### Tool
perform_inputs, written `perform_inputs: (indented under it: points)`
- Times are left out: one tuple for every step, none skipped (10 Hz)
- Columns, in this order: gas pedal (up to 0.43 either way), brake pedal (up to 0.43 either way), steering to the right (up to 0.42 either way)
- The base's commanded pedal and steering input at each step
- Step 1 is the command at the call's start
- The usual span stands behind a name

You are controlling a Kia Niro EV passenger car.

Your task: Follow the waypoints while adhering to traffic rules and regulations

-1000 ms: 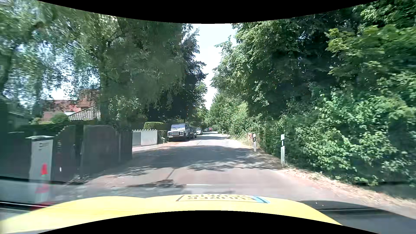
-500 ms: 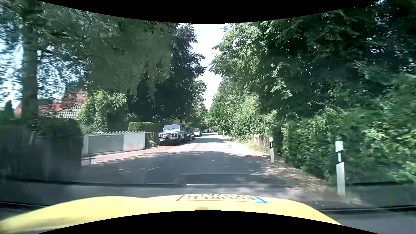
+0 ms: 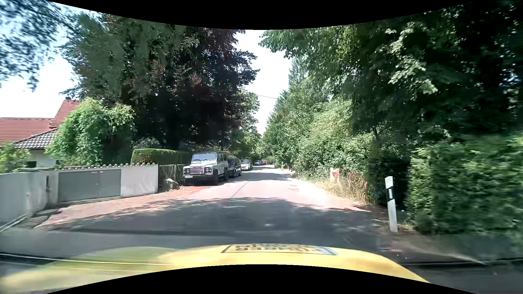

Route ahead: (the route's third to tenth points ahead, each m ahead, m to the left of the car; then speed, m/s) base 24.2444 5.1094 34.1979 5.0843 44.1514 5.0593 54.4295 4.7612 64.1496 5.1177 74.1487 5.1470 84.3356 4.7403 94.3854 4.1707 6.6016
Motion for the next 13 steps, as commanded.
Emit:
perform_inputs:
  points:
    - [0.067, 0.0, 0.0]
    - [0.067, 0.0, 0.0]
    - [0.059, 0.0, 0.0]
    - [0.059, 0.0, 0.0]
    - [0.059, 0.0, 0.0]
    - [0.059, 0.0, 0.0]
    - [0.059, 0.0, 0.0]
    - [0.059, 0.0, 0.0]
    - [0.079, 0.0, 0.0]
    - [0.079, 0.0, -0.002]
    - [0.067, 0.0, -0.004]
    - [0.067, 0.0, -0.004]
    - [0.059, 0.0, -0.004]
